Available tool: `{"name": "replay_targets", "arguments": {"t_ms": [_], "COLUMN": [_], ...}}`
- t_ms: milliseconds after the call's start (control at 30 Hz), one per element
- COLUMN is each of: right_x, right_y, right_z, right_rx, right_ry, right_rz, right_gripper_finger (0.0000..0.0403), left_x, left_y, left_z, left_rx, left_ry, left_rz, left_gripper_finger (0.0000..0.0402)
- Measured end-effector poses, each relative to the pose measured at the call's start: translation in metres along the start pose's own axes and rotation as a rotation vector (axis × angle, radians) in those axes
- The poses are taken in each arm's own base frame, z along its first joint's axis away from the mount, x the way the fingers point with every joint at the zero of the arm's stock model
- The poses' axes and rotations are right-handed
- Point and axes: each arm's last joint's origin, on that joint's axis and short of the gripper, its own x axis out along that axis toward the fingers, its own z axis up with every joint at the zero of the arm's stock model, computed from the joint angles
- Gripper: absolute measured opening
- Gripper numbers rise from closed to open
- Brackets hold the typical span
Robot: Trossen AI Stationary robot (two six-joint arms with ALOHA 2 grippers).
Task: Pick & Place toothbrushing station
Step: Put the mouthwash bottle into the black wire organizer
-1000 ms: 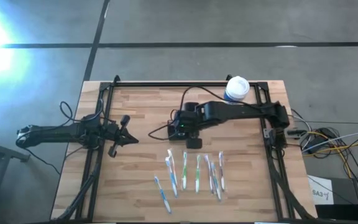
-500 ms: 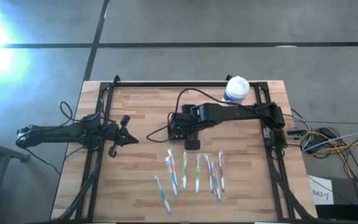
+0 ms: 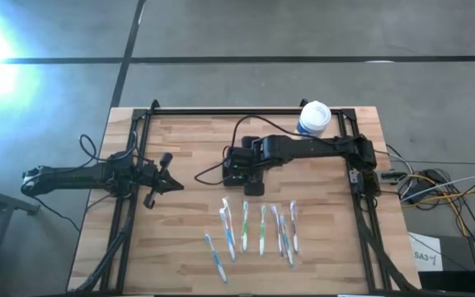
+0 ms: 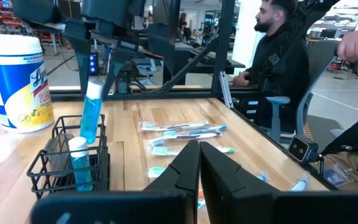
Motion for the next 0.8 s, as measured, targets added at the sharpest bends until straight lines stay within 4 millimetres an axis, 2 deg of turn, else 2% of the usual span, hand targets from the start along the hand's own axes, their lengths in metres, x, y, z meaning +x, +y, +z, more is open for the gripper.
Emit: {"name": "replay_targets", "arguments": {"t_ms": [400,800], "right_x": [0.013,0.032], "right_y": [0.002,-0.005], "right_z": [-0.004,-0.010], "right_rx": [0.041,0.113], "right_ry": [0.012,0.025], "right_rz": [0.040,0.070], "right_gripper_finger": [0.0087,0.0087], "left_x": [0.000,0.000], "left_y": [0.000,0.000], "left_z": [0.000,0.000], "left_rx": [0.000,-0.003], "left_ry": [0.001,0.003], "left_rz": [0.000,0.000], "left_gripper_finger": [0.0012,0.0014]}}
